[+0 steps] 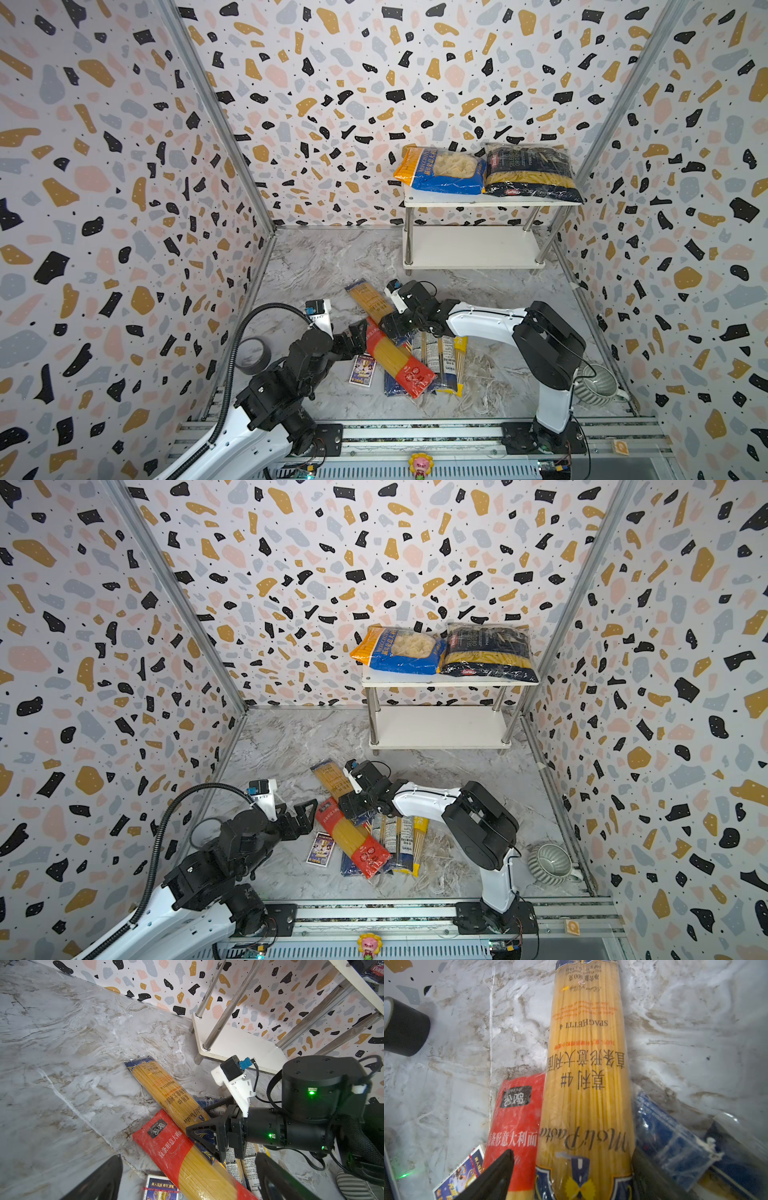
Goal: Place and organize the pasta boxes and bags onto the shelf
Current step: 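Close the right gripper on the yellow spaghetti pack with blue ends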
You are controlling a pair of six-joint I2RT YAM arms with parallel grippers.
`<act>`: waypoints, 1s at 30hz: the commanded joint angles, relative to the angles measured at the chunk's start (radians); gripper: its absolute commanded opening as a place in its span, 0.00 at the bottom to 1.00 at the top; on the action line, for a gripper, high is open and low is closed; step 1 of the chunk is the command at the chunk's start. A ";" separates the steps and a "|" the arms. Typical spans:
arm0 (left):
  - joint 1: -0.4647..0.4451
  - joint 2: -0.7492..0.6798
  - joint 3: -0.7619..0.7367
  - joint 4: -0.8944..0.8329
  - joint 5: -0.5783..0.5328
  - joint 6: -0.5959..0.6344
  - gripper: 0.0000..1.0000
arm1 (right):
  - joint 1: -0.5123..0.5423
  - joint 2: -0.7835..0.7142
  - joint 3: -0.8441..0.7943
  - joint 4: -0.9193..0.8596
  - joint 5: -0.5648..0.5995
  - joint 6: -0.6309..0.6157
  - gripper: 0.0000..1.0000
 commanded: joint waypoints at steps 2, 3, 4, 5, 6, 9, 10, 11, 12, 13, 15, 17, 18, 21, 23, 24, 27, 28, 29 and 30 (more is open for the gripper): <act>0.004 -0.011 0.026 -0.007 -0.016 0.022 0.99 | 0.031 0.041 0.068 -0.103 0.055 -0.024 0.88; 0.004 -0.010 0.028 -0.009 -0.019 0.023 1.00 | 0.035 0.055 0.082 -0.121 0.070 -0.027 0.87; 0.004 -0.012 0.029 -0.012 -0.020 0.023 1.00 | 0.038 0.070 0.098 -0.140 0.083 -0.029 0.86; 0.004 -0.014 0.032 -0.014 -0.022 0.025 1.00 | 0.041 0.084 0.113 -0.157 0.099 -0.034 0.86; 0.004 -0.016 0.033 -0.016 -0.021 0.024 0.99 | 0.043 0.096 0.125 -0.168 0.108 -0.035 0.86; 0.004 -0.025 0.037 -0.021 -0.025 0.022 0.99 | 0.046 0.129 0.150 -0.194 0.126 -0.036 0.84; 0.004 -0.027 0.038 -0.022 -0.026 0.022 1.00 | 0.046 0.140 0.157 -0.200 0.128 -0.037 0.81; 0.004 -0.031 0.038 -0.022 -0.026 0.021 1.00 | 0.046 0.150 0.165 -0.204 0.128 -0.036 0.78; 0.004 -0.031 0.036 -0.020 -0.027 0.022 0.99 | 0.046 0.161 0.174 -0.211 0.128 -0.035 0.75; 0.005 -0.031 0.033 -0.017 -0.030 0.021 1.00 | 0.045 0.172 0.187 -0.224 0.129 -0.035 0.72; 0.004 -0.023 0.029 -0.013 -0.038 0.024 0.99 | 0.046 0.188 0.209 -0.249 0.140 -0.038 0.69; 0.004 -0.012 0.032 -0.009 -0.035 0.024 1.00 | 0.046 0.199 0.219 -0.262 0.136 -0.043 0.66; 0.004 -0.009 0.032 -0.010 -0.032 0.024 1.00 | 0.046 0.203 0.222 -0.267 0.136 -0.045 0.64; 0.004 -0.013 0.032 -0.009 -0.031 0.022 0.99 | 0.046 0.210 0.224 -0.284 0.133 -0.051 0.52; 0.004 -0.019 0.035 -0.015 -0.034 0.021 0.99 | 0.046 0.203 0.215 -0.286 0.131 -0.050 0.41; 0.004 -0.022 0.037 -0.020 -0.035 0.020 0.99 | 0.046 0.193 0.205 -0.280 0.126 -0.048 0.39; 0.004 -0.028 0.048 -0.035 -0.043 0.021 1.00 | 0.043 0.141 0.150 -0.224 0.084 -0.043 0.34; 0.004 -0.029 0.051 -0.039 -0.045 0.021 1.00 | 0.042 0.120 0.130 -0.202 0.067 -0.040 0.32; 0.004 -0.031 0.054 -0.043 -0.047 0.021 0.99 | 0.039 0.096 0.109 -0.180 0.051 -0.035 0.31; 0.004 -0.034 0.055 -0.046 -0.048 0.021 0.99 | 0.037 0.076 0.093 -0.164 0.039 -0.029 0.29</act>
